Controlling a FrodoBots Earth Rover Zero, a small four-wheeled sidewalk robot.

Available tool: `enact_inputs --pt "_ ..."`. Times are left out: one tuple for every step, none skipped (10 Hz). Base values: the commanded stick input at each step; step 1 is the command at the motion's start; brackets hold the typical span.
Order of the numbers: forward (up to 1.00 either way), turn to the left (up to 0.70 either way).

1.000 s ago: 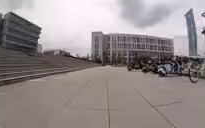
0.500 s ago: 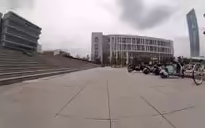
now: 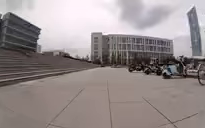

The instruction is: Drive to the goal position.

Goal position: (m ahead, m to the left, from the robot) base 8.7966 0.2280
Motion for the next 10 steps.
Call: enact_inputs --pt "0.45 0.00" --pt "0.45 0.00" --pt "0.45 0.00" --pt "0.45 0.00" --pt "0.45 0.00" --pt "0.45 0.00" --pt "0.45 0.00" --pt "0.45 0.00" --pt "0.45 0.00" --pt "0.45 0.00"
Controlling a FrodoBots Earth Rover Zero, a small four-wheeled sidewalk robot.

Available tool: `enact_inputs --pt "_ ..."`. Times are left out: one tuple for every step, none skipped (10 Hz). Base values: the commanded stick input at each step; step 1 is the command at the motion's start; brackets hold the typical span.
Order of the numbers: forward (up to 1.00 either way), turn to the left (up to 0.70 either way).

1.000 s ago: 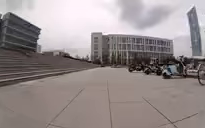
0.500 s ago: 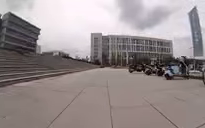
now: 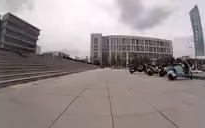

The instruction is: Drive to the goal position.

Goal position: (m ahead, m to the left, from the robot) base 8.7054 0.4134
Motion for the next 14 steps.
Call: enact_inputs --pt "0.45 0.00" --pt "0.45 0.00" --pt "0.45 0.00" --pt "0.45 0.00" --pt "0.45 0.00" --pt "0.45 0.00" --pt "0.45 0.00" --pt "0.45 0.00" --pt "0.45 0.00" --pt "0.45 0.00" --pt "0.45 0.00" --pt "0.45 0.00" --pt "0.45 0.00" --pt "0.45 0.00"
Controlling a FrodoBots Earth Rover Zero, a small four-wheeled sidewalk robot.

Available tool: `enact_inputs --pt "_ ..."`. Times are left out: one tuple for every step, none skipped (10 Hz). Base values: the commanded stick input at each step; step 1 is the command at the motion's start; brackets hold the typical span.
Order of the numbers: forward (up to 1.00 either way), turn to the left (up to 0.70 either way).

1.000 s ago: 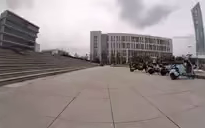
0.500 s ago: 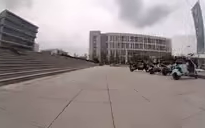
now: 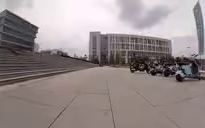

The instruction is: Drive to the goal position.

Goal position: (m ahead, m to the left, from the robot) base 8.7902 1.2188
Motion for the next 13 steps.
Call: enact_inputs --pt "0.45 0.00" --pt "0.45 0.00" --pt "0.45 0.00" --pt "0.45 0.00" --pt "0.45 0.00" --pt "0.45 0.00" --pt "0.45 0.00" --pt "0.45 0.00" --pt "0.45 0.00" --pt "0.45 0.00" --pt "0.45 0.00" --pt "0.45 0.00" --pt "0.45 0.00"
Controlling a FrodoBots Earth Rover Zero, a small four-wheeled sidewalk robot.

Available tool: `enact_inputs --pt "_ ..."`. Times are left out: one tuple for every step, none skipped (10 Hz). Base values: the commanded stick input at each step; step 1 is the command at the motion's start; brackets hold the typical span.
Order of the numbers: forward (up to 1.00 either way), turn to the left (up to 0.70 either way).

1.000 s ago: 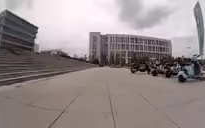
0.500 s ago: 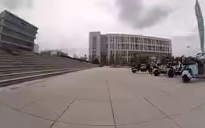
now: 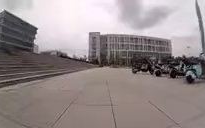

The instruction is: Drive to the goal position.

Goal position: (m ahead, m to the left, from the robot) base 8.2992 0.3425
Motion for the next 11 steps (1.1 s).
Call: enact_inputs --pt "0.45 0.00" --pt "0.45 0.00" --pt "0.45 0.00" --pt "0.45 0.00" --pt "0.45 0.00" --pt "0.45 0.00" --pt "0.45 0.00" --pt "0.45 0.00" --pt "0.45 0.00" --pt "0.45 0.00" --pt "0.45 0.00"
